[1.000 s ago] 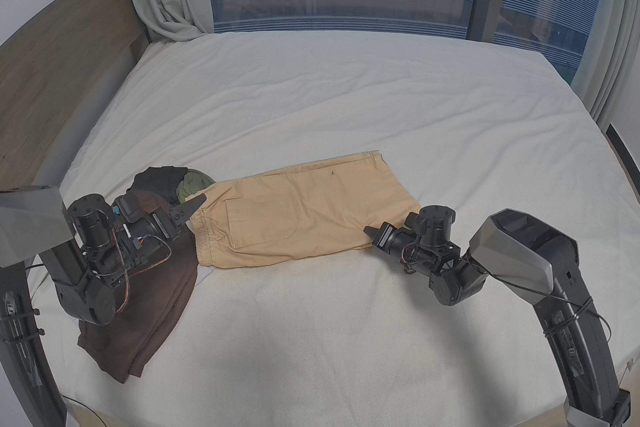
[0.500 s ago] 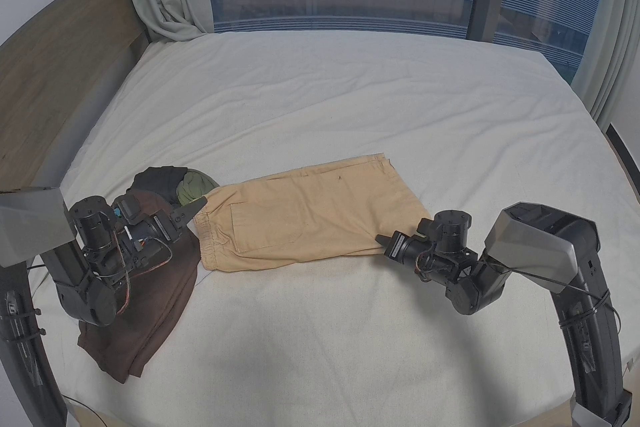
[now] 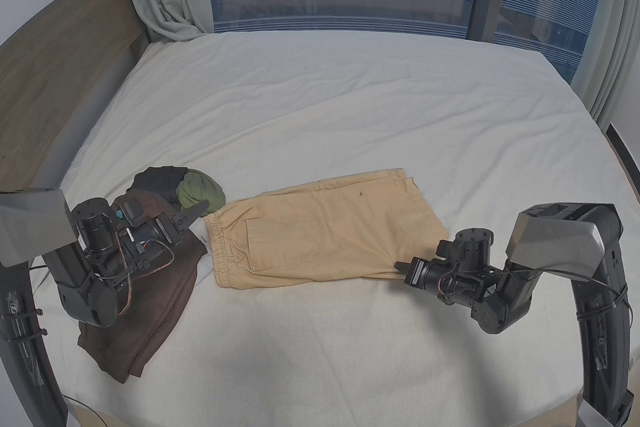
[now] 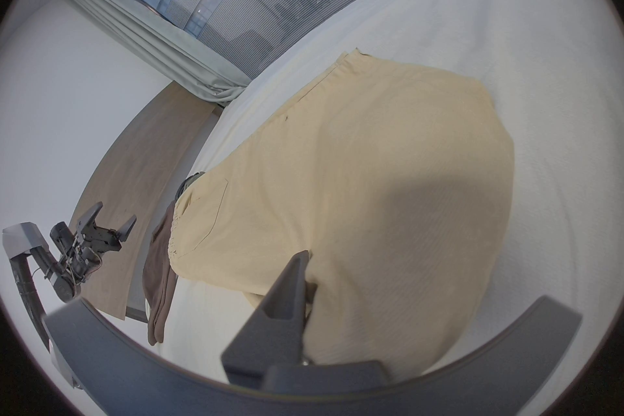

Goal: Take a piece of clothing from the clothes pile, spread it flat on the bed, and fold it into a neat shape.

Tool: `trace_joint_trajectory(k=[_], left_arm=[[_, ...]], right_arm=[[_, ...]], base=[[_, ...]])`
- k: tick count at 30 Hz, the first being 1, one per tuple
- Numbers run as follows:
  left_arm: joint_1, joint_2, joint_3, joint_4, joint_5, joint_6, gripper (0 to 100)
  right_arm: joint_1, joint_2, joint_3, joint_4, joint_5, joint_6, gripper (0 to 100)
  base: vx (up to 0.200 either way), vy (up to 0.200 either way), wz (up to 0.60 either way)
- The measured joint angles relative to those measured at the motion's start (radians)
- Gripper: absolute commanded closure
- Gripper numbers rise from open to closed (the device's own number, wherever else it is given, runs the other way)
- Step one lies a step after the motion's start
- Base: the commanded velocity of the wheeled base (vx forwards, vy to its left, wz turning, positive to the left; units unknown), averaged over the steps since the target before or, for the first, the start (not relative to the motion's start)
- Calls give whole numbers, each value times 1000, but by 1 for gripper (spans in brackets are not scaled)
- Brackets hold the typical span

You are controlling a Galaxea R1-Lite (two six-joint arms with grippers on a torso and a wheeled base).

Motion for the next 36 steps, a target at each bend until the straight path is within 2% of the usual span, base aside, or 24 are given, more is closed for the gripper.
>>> trace_joint_trajectory(k=[11,23,36], left_arm=[[-5,1,24,-1,-34,-1,0],[-35,32,57,-3,-46,8,0],[-89,91,93,-5,-65,10,0]], right_arm=[[-9,-76,194,-23,-3,-36,100],[-39,-103,373,-125,-3,-84,100],[-46,-100,431,-199,-3,-91,100]], base=[[0,0,0],[0,0,0],[0,0,0]])
